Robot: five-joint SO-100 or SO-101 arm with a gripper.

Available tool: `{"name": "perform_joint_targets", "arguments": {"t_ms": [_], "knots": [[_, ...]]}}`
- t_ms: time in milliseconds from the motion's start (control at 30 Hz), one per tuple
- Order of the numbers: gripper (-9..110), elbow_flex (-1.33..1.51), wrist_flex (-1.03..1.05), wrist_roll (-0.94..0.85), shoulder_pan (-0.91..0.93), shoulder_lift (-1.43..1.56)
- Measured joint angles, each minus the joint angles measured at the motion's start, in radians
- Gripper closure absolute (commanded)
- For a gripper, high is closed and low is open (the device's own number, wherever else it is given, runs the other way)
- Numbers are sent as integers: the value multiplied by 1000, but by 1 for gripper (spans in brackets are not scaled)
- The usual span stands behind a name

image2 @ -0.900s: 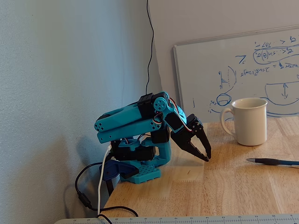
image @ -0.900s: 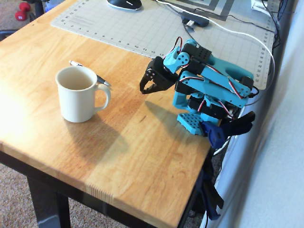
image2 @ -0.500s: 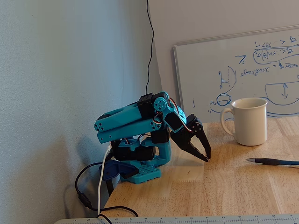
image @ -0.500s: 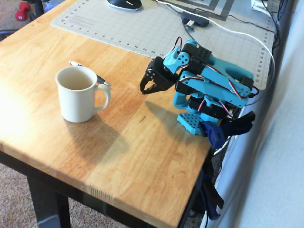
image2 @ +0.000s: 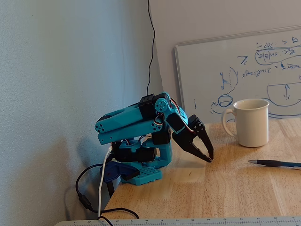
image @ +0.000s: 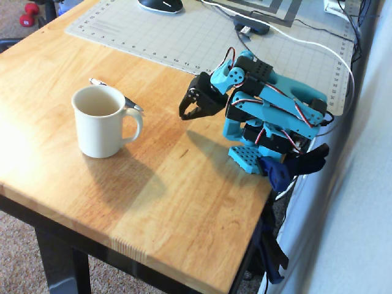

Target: Grasp a pen and put it in a mug.

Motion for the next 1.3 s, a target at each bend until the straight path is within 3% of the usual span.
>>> {"name": "perform_joint_targets", "arguments": {"t_ms": [133, 267, 767, 967, 1300], "knots": [[101, 0, -130, 43, 0, -100], [101, -20, -276, 207, 0, -215], [86, -250, -773, 1114, 0, -742], [84, -443, -848, 1355, 0, -1072], [84, -713, -865, 1574, 0, -1522]]}}
